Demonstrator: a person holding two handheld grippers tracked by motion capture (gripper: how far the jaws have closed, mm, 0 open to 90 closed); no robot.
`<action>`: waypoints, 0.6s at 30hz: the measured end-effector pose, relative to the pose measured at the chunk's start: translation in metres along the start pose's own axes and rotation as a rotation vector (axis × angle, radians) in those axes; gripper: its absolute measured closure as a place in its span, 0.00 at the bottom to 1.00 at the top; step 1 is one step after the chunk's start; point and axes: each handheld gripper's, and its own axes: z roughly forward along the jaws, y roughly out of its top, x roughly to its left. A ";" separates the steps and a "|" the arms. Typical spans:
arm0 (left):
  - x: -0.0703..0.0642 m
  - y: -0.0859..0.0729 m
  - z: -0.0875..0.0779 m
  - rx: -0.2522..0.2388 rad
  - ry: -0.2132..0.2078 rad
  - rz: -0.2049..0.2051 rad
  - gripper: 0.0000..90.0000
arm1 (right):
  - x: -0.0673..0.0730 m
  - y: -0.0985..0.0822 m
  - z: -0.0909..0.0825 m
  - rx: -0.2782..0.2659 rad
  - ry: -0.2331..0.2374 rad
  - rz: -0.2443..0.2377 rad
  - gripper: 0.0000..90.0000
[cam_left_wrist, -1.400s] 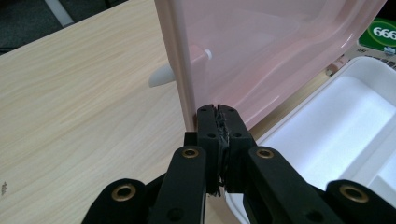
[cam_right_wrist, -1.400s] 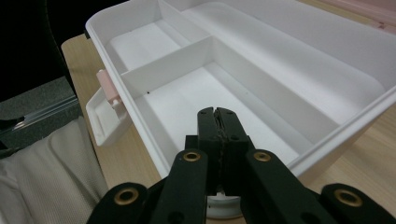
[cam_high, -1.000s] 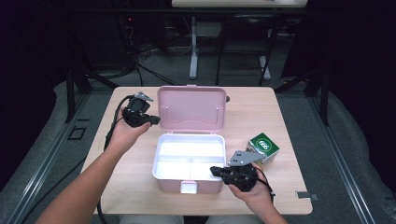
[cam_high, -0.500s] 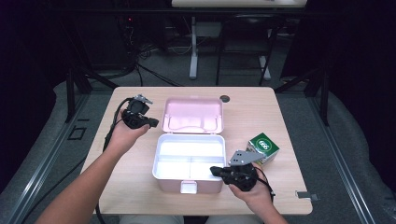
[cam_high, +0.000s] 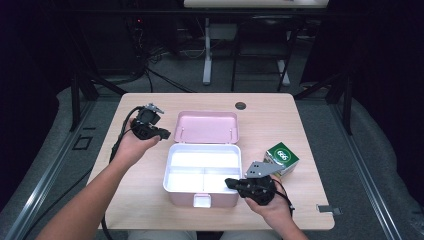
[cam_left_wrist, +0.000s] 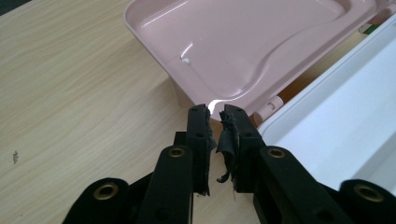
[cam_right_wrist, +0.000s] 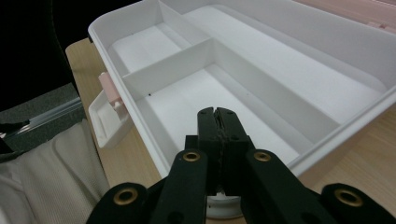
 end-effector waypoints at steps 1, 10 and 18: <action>-0.001 0.000 0.000 0.001 0.000 0.004 0.88 | 0.000 0.000 0.000 -0.001 -0.001 -0.002 0.99; -0.007 0.003 -0.005 0.039 -0.030 0.101 0.75 | 0.002 0.001 0.000 0.004 -0.014 -0.010 0.97; -0.012 0.009 -0.010 0.074 -0.075 0.194 0.74 | 0.002 0.002 0.001 0.004 -0.020 -0.014 0.92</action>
